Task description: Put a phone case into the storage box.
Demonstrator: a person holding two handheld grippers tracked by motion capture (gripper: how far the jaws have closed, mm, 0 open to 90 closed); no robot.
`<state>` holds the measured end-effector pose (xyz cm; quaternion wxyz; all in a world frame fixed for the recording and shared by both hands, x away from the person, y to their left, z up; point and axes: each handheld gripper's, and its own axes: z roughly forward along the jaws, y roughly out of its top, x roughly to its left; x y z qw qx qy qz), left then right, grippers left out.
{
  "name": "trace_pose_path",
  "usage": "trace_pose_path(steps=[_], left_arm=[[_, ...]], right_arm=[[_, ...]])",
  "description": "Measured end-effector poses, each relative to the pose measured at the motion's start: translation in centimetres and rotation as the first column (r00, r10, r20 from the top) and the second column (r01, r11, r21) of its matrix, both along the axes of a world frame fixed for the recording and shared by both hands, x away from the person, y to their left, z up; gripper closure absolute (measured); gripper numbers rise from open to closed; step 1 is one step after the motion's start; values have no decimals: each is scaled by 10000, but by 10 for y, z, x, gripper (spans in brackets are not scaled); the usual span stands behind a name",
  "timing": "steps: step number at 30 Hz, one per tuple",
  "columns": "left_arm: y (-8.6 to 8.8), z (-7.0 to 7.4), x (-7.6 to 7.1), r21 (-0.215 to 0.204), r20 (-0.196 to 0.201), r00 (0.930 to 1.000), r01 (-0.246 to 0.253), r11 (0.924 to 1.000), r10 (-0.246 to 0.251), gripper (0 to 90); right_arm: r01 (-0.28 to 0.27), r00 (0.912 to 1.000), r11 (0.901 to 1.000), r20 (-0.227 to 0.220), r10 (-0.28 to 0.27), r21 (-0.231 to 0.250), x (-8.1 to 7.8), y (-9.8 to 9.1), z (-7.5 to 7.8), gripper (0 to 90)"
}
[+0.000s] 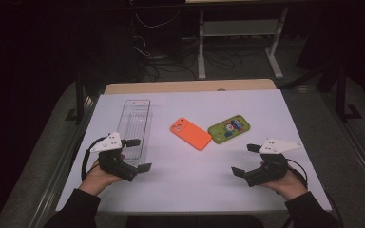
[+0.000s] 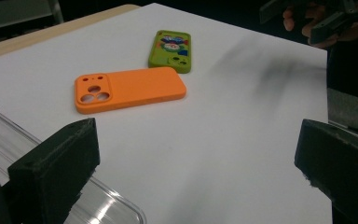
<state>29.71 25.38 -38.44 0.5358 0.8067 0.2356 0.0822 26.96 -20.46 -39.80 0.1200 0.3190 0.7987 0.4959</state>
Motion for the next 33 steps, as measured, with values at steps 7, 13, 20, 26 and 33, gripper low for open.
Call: trace_pose_path(steps=[7, 13, 20, 26, 33], left_arm=[[-10, 3, 1, 89, -45, 9999, 104, 9999, -104, 0], [-26, 7, 3, 111, -22, 9996, 274, 9996, -274, 0], [-49, 9, 2, 11, 1, 9982, 606, 9982, -606, 0], [-68, 2, 1, 269, -116, 9950, 990, 9947, -987, 0], [-87, -7, 2, 595, 95, 9932, 1149, 9916, -1157, 0]], right_arm=[[119, 9999, 9997, -3, -119, -206, 2, 2, 2, 0], [171, 9998, 9989, -114, -177, -436, 7, 5, 4, 0], [284, 9992, 9962, -245, -305, -818, 17, 14, 7, 0], [276, 9990, 9941, -317, -311, -1047, 26, 21, 9, 0], [434, 9982, 9925, -358, -478, -1147, 42, 28, 12, 0]])
